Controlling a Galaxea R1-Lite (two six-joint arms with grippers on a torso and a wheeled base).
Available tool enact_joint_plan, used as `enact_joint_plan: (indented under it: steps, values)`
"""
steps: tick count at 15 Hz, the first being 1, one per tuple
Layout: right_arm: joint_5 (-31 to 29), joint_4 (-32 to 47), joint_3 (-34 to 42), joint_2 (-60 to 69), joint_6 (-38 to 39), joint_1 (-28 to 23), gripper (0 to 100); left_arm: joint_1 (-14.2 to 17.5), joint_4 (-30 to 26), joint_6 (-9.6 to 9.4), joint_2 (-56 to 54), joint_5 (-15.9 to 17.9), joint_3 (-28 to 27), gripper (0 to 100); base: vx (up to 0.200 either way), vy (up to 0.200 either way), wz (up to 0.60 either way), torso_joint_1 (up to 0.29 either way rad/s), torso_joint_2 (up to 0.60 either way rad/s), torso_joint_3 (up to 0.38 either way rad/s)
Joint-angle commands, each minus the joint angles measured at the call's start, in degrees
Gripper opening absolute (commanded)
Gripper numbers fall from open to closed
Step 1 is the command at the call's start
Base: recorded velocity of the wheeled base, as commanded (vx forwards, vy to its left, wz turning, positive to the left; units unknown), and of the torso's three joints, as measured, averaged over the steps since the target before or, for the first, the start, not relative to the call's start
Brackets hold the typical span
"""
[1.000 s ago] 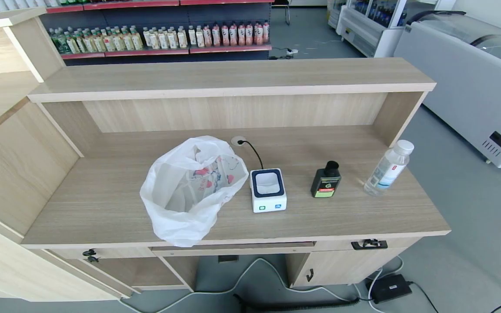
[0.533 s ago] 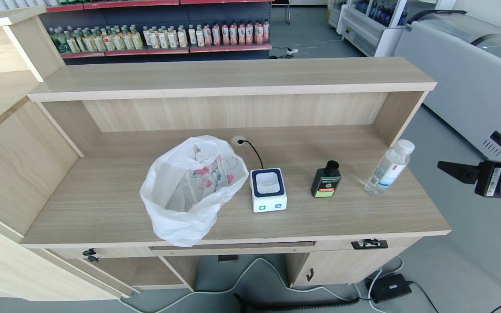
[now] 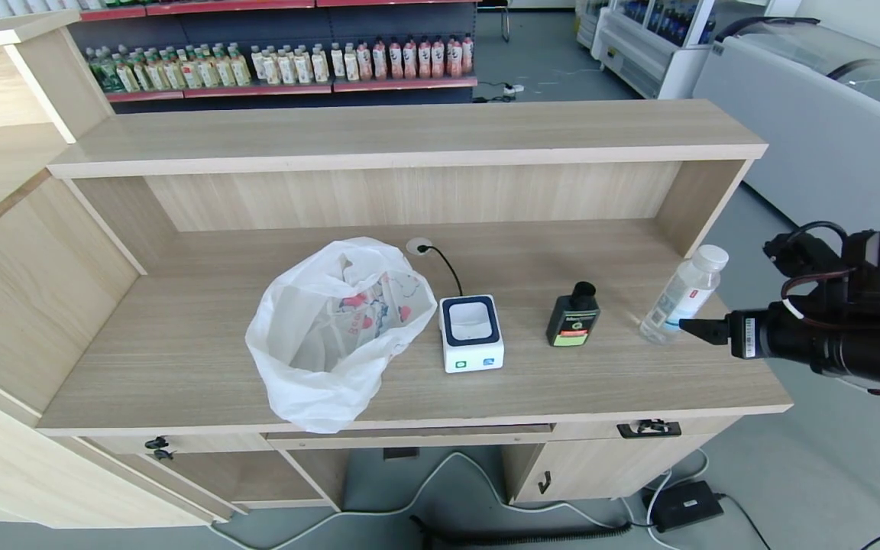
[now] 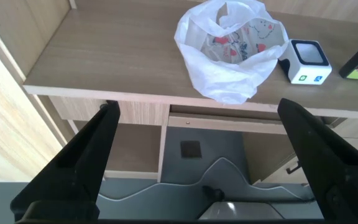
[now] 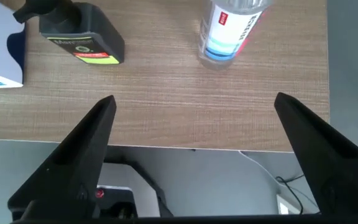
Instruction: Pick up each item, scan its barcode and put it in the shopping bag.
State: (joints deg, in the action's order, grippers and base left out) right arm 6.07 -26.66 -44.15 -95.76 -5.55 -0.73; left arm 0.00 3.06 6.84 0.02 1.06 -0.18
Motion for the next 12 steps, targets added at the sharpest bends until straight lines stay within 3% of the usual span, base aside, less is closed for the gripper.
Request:
enact_joint_plan:
  steps: [1, 12]
  values:
    - [0.3, -0.1, -1.1, -3.6, -0.5, 0.7, 100, 0.0, 0.0, 0.02, 0.0, 0.0, 0.0, 100, 0.0, 0.0, 0.0, 0.0, 0.0, 0.0]
    - [0.5, 0.2, -13.5, -14.5, -0.5, 3.8, 100, 0.0, 0.0, 0.02, 0.0, 0.0, 0.0, 100, 0.0, 0.0, 0.0, 0.0, 0.0, 0.0]
